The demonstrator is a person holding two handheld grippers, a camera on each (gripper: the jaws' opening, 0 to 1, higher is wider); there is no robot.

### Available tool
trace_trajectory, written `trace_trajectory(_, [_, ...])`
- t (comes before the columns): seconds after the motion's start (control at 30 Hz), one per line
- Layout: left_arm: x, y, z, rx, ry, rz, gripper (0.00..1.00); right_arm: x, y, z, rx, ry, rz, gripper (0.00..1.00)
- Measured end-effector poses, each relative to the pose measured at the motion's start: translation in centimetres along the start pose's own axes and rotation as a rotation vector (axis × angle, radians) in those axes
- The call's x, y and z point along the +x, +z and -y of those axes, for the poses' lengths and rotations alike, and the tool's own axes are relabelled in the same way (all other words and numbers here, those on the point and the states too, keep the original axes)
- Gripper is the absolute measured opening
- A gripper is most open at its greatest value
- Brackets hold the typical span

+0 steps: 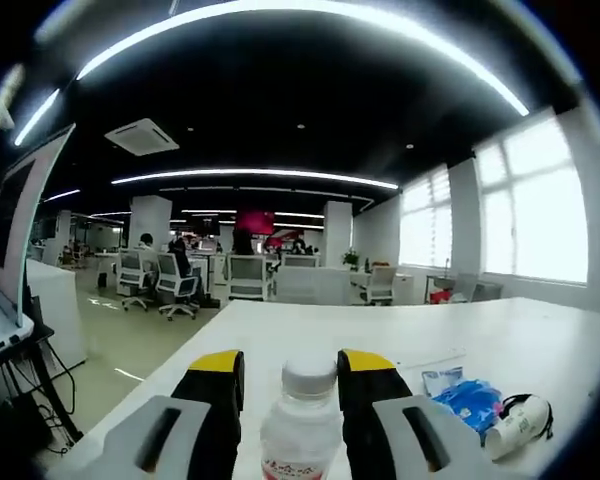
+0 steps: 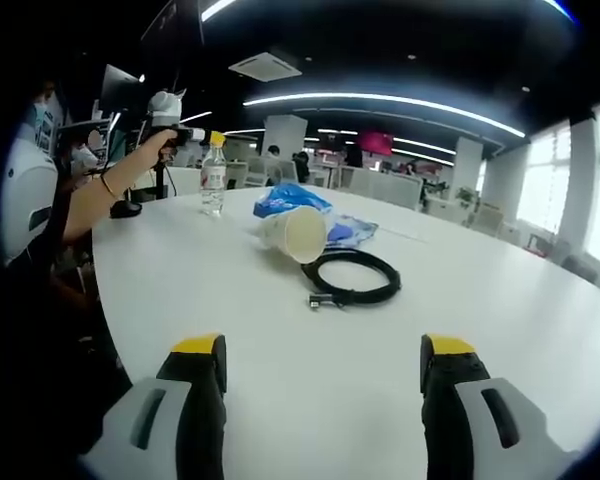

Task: Arrange the tabletop items into an orderly group along one side of the table until the central work area is clear of visible clutter.

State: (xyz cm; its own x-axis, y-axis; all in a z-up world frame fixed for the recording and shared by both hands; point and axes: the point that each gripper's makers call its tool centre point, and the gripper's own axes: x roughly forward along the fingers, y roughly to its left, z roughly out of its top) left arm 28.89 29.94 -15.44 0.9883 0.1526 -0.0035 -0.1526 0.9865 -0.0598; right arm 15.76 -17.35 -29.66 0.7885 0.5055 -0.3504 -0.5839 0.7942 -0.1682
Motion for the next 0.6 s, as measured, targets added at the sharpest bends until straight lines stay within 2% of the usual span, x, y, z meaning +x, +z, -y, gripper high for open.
trace_trajectory(0.2, [-0.32,-0.12,-0.62,-0.062,0.001,0.005,0.42,0.17,0.07,-0.68,-0.031,0.007,-0.01,0.77])
trace_trajectory(0.4, [-0.67,-0.34,-0.72,-0.078,-0.022,0.009,0.43,0.13,0.46,-1.12,-0.037,0.02,0.0,0.77])
trace_trajectory(0.53, [-0.61,-0.45,-0.57,-0.063,-0.045,-0.002,0.41,0.12,0.06,-0.99,-0.038,0.013,-0.016,0.77])
trace_trajectory(0.6, [-0.3,-0.35,0.06,-0.015,-0.093,-0.007,0.38,0.16,0.05,-1.1,-0.031,0.015,-0.013,0.77])
